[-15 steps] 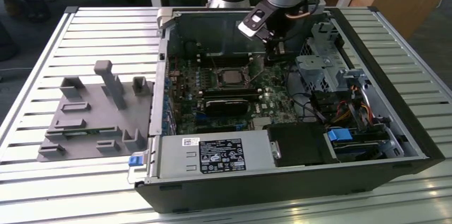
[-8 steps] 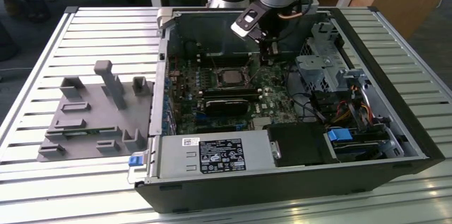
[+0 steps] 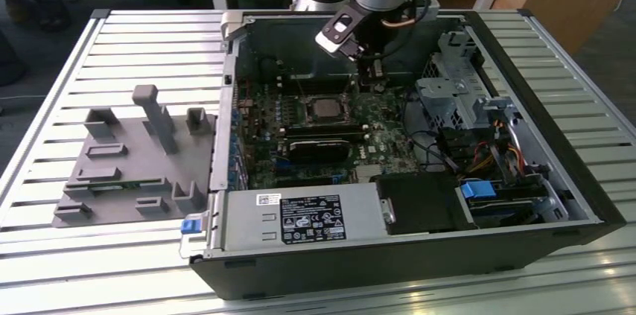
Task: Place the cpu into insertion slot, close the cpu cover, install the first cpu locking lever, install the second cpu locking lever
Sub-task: 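Close the cpu cover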
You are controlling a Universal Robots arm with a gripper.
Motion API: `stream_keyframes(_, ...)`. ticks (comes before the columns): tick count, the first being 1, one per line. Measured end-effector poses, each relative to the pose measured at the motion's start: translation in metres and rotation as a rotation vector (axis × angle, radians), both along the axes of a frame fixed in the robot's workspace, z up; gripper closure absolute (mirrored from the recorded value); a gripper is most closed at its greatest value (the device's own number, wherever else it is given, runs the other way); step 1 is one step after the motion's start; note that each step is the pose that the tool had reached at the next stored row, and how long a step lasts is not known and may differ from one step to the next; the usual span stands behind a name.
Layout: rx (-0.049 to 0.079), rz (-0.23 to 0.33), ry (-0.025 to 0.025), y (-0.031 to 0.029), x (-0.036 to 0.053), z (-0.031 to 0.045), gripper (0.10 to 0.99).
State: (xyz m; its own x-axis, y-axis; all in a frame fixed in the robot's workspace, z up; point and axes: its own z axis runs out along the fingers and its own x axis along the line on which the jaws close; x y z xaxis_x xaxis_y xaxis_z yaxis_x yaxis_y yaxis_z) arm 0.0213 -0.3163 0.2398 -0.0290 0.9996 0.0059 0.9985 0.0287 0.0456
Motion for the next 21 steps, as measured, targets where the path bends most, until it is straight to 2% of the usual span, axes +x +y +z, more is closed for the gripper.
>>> stream_keyframes(2,0.0,0.0,0.0001,0.0,-0.0039,-0.0007,0.976)
stream_keyframes(14,0.0,0.0,0.0001,0.0,-0.0131,-0.0067,0.976)
stream_keyframes(21,0.0,0.0,0.0,0.0,-0.0241,-0.0132,0.976)
